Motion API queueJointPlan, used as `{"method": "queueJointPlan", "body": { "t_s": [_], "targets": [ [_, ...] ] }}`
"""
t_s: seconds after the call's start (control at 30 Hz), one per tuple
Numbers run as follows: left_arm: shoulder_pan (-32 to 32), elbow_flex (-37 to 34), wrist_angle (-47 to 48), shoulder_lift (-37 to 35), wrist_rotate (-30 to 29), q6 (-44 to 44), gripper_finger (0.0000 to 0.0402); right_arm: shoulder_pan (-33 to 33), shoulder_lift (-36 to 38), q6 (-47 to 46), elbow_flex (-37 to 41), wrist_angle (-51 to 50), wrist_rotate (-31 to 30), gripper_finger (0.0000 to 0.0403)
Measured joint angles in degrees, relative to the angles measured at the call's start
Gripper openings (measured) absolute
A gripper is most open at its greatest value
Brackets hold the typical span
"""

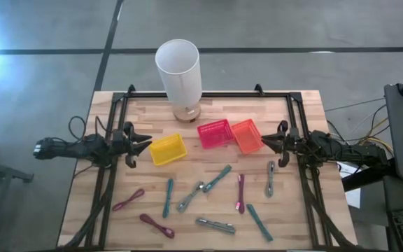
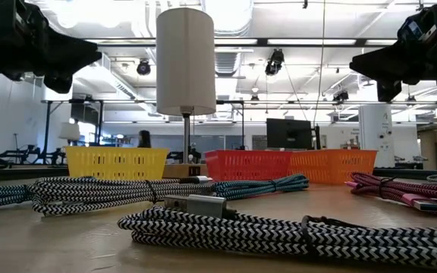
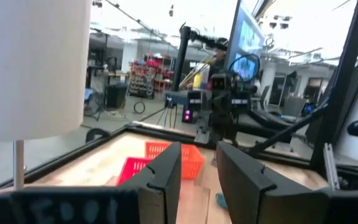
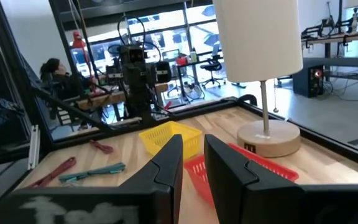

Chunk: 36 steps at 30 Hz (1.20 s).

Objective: Pick & Place USB Port
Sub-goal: Put the top left blue charger cable into the yellow bin

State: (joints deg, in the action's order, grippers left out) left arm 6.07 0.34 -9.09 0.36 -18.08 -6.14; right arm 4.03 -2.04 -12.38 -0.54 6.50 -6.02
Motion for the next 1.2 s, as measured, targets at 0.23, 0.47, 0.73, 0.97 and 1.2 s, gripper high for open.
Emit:
{"method": "queueJointPlan", "body": {
  "t_s": [0.23,0.47,0.73,0.97,1.2],
  "targets": [
    [0.0,0.0,-0.3,2.2,3.1,-7.3,0.0108,0.0,0.0,8.6,0.0,5.7,0.0,0.0063],
    [0.0,2.0,-0.4,8.9,0.0,-9.6,0.0108,0.0,0.0,9.8,0.0,11.3,0.0,0.0063],
    [0.0,13.7,5.3,19.4,0.1,-5.7,0.0108,0.0,-1.6,15.9,-0.2,14.9,-0.1,0.0065],
    [0.0,23.8,15.4,29.6,0.2,-5.6,0.0108,0.0,-8.7,17.5,-5.8,12.1,-0.1,0.0109],
    [0.0,28.6,15.7,38.4,4.6,-5.9,0.0112,0.0,-20.8,18.7,-15.0,7.2,-4.2,0.0164]
  ]
}}
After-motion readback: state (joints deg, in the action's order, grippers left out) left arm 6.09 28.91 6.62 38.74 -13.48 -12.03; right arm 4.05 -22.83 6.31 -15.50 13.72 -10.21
